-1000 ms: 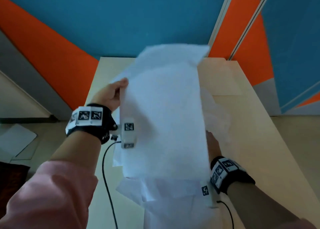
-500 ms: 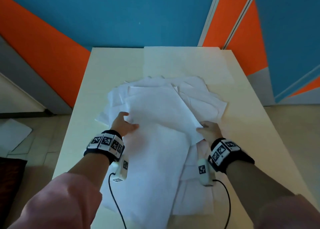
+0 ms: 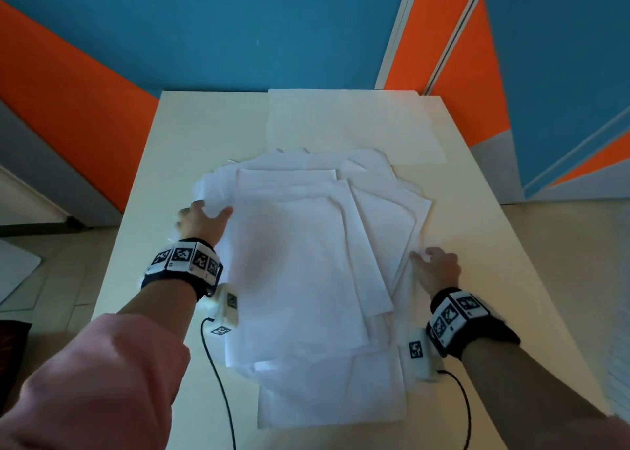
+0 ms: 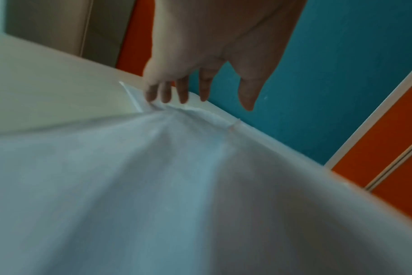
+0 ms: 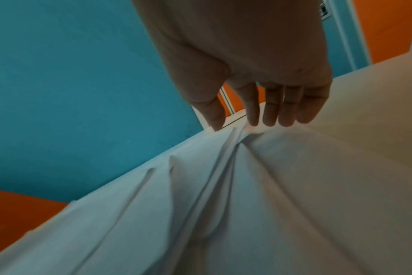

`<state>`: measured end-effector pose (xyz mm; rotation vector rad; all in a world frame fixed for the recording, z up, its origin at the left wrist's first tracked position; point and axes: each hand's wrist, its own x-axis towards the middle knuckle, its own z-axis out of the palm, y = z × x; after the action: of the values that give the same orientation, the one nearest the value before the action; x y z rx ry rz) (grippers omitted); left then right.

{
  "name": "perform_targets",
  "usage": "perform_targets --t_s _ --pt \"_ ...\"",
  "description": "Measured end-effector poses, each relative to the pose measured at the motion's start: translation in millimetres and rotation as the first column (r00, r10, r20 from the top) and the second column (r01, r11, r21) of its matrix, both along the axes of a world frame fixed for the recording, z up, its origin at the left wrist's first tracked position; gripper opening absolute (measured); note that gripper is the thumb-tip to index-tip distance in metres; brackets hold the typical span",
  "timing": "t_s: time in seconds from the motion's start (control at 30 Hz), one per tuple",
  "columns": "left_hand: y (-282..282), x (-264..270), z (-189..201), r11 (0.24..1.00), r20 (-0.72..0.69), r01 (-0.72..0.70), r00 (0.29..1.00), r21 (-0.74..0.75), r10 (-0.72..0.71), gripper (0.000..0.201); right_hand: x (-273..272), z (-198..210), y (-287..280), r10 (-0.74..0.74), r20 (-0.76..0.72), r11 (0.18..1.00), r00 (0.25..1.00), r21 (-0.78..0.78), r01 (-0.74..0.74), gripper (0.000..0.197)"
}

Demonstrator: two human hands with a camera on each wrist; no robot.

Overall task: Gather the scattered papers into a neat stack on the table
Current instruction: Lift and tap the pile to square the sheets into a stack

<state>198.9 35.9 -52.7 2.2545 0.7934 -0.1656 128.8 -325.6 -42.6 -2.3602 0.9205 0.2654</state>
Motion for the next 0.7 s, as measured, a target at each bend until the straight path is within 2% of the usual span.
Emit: perform_targets --t_s 0.07,0.13,0.2,0.27,0.33,0.4,0.5,0.53,0.6,0.7 --pt "9 2 1 0.988 -0.149 0.018 0.989 0.153 0.005 0.074 15 0 -7 -0.011 -0.125 0.999 0.992 -0.044 0.006 0.062" --pt "10 8 3 0.973 -0.220 0.106 0.974 0.207 -0.059 0.064 29 -3 -6 0.047 -0.178 0.994 0.983 -0.084 -0.063 0.065" --pt "5 17 2 0.947 -0.249 0.262 0.945 0.184 -0.213 0.048 40 -7 4 0.151 -0.163 0.980 0.975 -0.103 -0.169 0.062" --pt "-3 23 -1 0.903 -0.274 0.404 0.894 0.148 -0.355 0.043 49 -10 19 0.265 -0.165 0.954 0.950 -0.097 -0.283 0.061" --pt "-13 23 -3 0.887 -0.264 0.451 0.871 0.098 -0.414 0.042 55 -11 32 0.358 -0.165 0.924 0.919 -0.081 -0.374 0.062" --pt "-17 17 0 0.926 -0.155 0.369 0.922 0.082 -0.354 0.049 59 -12 35 0.371 -0.131 0.923 0.919 -0.057 -0.380 0.065" --pt "-9 -6 9 0.984 0.039 0.145 0.988 0.099 -0.150 0.061 55 -8 17 0.244 -0.109 0.966 0.964 -0.061 -0.251 0.069" --pt "-5 -17 12 0.989 0.035 0.097 0.994 0.109 -0.101 0.063 49 -6 7 0.180 -0.109 0.978 0.978 -0.086 -0.190 0.070" --pt "5 -40 10 0.991 -0.093 0.050 0.995 0.124 -0.038 0.064 33 -3 -13 0.075 -0.114 0.988 0.991 -0.129 -0.090 0.066" --pt "4 -66 0 0.992 -0.216 0.033 0.976 0.125 -0.005 0.065 9 -5 -22 0.056 -0.184 0.990 0.981 -0.119 -0.078 0.059"
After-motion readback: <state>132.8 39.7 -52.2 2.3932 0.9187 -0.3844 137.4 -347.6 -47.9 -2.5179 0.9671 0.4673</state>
